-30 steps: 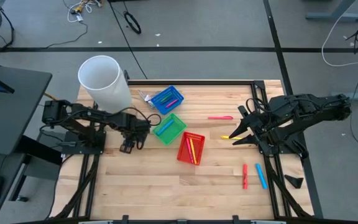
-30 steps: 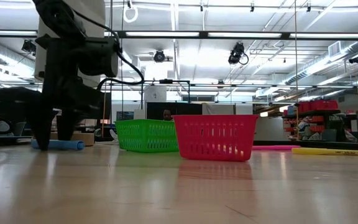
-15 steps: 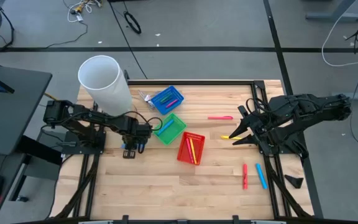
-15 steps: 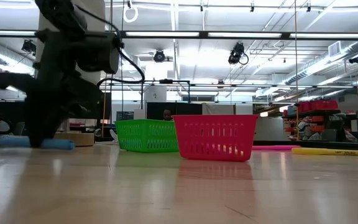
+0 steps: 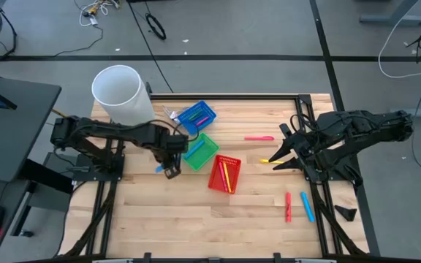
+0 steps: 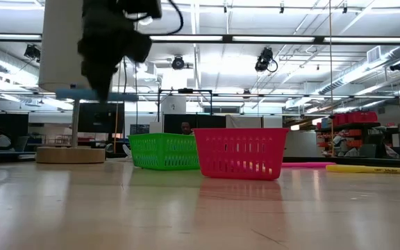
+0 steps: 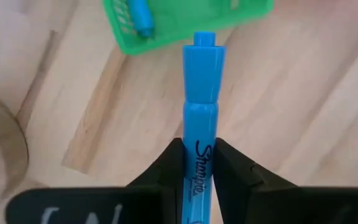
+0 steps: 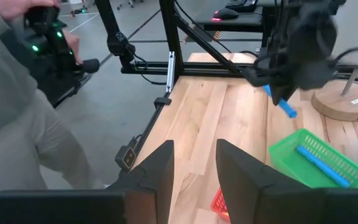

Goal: Pick & Place Markers
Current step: Put the top blue highlighter pen into the green bin

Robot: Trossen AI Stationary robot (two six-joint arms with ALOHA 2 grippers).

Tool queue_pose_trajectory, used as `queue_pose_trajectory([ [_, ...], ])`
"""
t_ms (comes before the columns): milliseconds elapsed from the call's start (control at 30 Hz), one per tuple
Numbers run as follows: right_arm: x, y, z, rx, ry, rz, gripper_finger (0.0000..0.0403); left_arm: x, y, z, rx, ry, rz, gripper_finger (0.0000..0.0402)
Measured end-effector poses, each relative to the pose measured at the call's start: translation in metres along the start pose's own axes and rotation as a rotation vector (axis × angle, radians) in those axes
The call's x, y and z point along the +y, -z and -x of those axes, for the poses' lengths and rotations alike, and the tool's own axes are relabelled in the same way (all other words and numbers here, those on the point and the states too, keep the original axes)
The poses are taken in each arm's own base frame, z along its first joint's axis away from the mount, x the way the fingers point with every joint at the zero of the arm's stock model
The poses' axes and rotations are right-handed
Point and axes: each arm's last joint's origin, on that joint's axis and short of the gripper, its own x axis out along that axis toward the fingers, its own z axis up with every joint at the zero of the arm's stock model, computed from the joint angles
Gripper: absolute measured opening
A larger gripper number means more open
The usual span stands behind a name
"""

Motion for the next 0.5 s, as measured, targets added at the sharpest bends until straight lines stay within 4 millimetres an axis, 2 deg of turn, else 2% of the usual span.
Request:
queue_pose_trajectory([
  [133, 0.0, 0.0, 0.0, -0.001, 0.0, 0.0, 0.0121, -0.008, -0.012, 0.028, -0.064, 0.037, 0.136, 0.0063],
  [267, 0.0, 0.0, 0.0, 0.0, 0.0, 0.0, 0.0121, -0.012, -0.018, 0.046, -0.103, 0.073, 0.279, 0.0063],
  [400, 0.0, 0.0, 0.0, -0.001, 0.0, 0.0, 0.0121, -0.013, -0.019, 0.049, -0.106, 0.087, 0.372, 0.0063],
  [500, 0.0, 0.0, 0.0, 0.0, 0.0, 0.0, 0.0121, -0.015, -0.022, 0.04, -0.067, 0.057, 0.411, 0.0063],
])
